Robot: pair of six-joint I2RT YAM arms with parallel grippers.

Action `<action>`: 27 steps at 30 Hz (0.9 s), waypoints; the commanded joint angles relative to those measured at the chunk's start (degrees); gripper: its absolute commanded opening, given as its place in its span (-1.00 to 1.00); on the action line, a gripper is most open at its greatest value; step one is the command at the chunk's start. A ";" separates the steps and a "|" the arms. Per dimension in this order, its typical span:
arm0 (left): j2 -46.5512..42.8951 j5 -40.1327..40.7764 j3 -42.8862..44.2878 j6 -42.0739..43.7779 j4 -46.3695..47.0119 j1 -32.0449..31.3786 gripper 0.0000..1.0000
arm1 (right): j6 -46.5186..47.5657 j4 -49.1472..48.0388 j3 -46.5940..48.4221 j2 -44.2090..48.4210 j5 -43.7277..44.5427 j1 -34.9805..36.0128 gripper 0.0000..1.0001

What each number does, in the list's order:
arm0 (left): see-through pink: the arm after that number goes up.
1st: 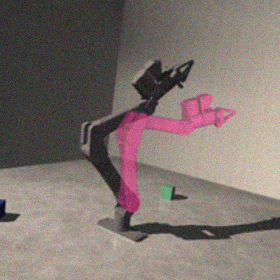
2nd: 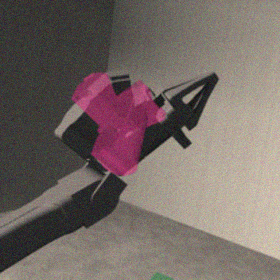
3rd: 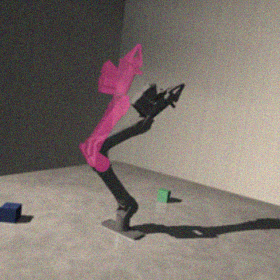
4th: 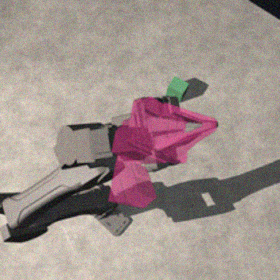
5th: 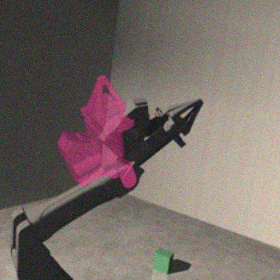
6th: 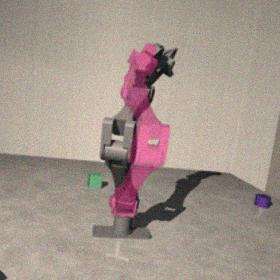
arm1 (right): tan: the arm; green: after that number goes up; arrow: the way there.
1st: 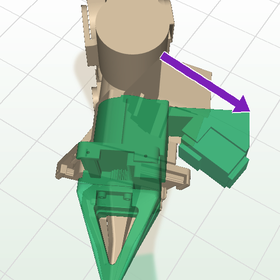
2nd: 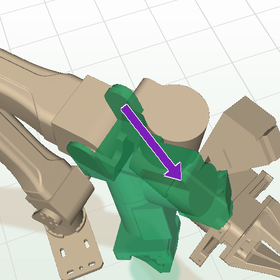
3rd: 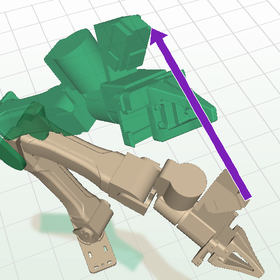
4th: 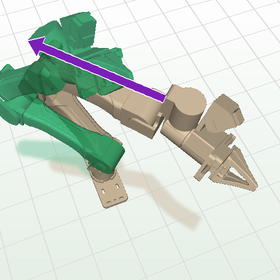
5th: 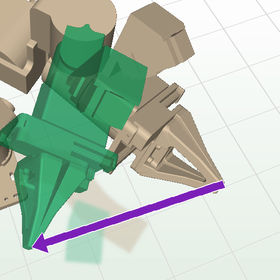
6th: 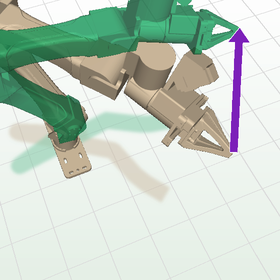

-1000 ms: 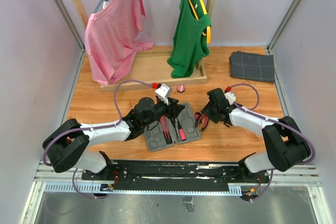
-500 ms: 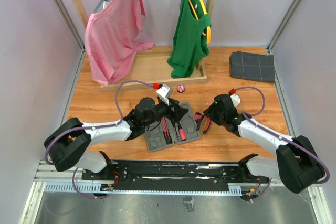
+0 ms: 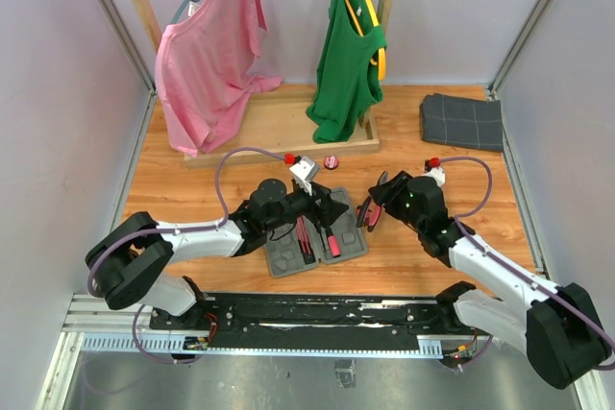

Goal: Sort the tools into containers
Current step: Pick up the pliers at the center of the board.

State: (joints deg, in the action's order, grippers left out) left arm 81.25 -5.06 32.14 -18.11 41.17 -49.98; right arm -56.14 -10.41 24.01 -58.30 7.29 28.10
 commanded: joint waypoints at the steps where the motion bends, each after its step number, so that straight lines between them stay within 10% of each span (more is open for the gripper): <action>1: 1.52 -3.23 1.77 -0.27 2.27 -0.38 0.50 | 2.16 -4.28 1.04 4.50 -1.03 0.29 -0.54; 27: 3.65 -4.53 2.86 -2.72 2.25 -0.30 0.40 | 7.93 -16.25 5.65 3.26 2.20 14.54 -0.56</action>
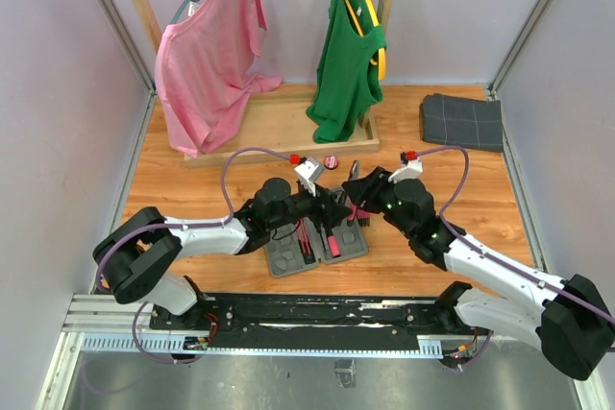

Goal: Sort the tools into containers
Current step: Pick up the pliers at the center of the board.

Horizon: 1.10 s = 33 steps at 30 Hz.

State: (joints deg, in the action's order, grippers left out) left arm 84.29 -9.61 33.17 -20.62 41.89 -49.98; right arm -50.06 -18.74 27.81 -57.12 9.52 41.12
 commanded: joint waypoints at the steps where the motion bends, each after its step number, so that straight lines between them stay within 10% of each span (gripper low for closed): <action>1: 0.53 -0.05 1.81 -0.17 1.53 -0.30 0.32 | 2.27 -7.99 1.88 2.21 -0.25 1.77 -0.56; 12: -0.47 1.16 1.37 0.08 1.44 -0.30 -0.95 | 5.44 -5.03 2.21 2.97 0.51 2.64 -0.24; 20: -0.62 1.18 1.36 -0.03 1.49 -0.30 -0.99 | 5.33 -1.46 1.49 8.03 6.68 2.57 0.32; 33: -0.83 1.05 0.92 0.12 2.08 -0.30 -0.99 | 2.43 1.05 6.18 1.56 10.80 2.55 0.34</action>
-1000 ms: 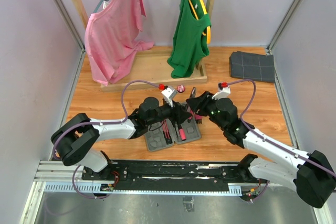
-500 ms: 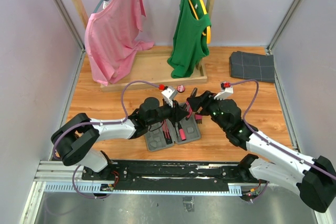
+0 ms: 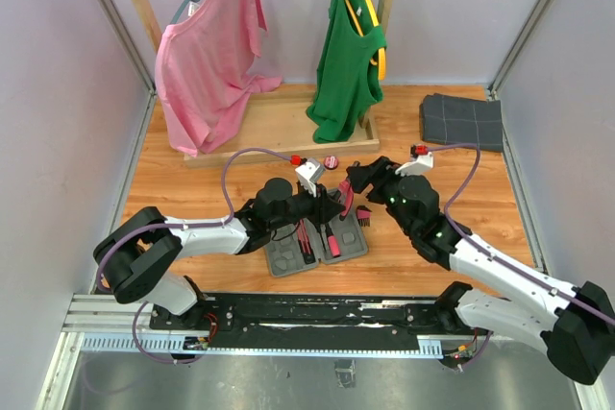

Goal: Sort the tools into containers
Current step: Pick up the pliers at the center of the board.

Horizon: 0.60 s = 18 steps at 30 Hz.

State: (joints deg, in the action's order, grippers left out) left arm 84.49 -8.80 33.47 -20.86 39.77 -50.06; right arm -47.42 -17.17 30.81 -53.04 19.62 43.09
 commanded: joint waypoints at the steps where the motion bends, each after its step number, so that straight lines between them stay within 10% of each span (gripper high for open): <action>1: -1.12 0.61 0.50 0.42 4.18 -0.21 -0.99 | 0.01 -0.78 3.73 -3.51 0.17 0.59 0.33; 18: -2.82 -1.04 -0.72 2.16 5.57 -0.20 -0.99 | 1.43 2.60 8.35 -9.82 -5.62 -0.79 -0.30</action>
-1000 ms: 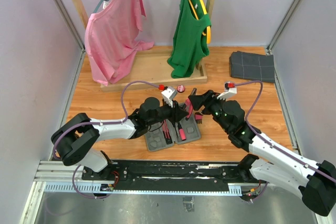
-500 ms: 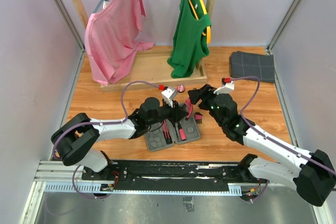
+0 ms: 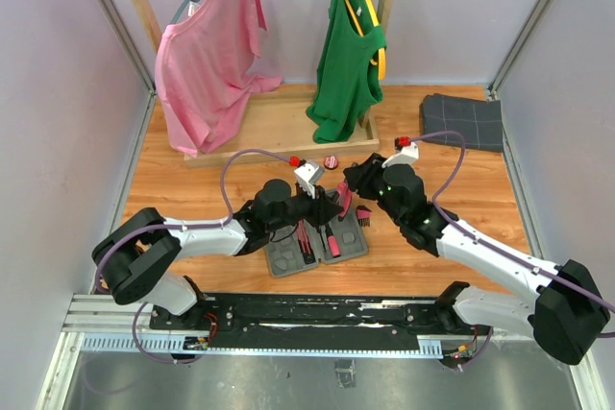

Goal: Sort the tools into containers
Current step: Pick up the pliers at the center of the board.

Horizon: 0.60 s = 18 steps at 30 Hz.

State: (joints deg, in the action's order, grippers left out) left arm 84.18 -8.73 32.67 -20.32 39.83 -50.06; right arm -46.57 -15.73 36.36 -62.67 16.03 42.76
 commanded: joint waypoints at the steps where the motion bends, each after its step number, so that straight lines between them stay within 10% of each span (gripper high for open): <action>1: -2.66 -1.19 -0.09 1.71 5.63 -0.21 -0.99 | 0.72 1.33 2.87 -0.23 -2.22 -0.51 -0.40; 9: -3.27 -1.51 -0.58 1.82 6.22 -0.21 -0.95 | 1.65 2.54 1.95 0.91 -2.79 -0.84 -0.99; 18: -3.56 -1.73 -1.03 1.28 7.10 -0.21 0.07 | 3.78 6.45 2.19 3.39 -0.19 -0.93 -0.99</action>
State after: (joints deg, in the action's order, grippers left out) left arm 82.67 -9.56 31.70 -19.46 42.00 -50.02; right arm -44.51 -11.00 37.04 -61.63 14.57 42.39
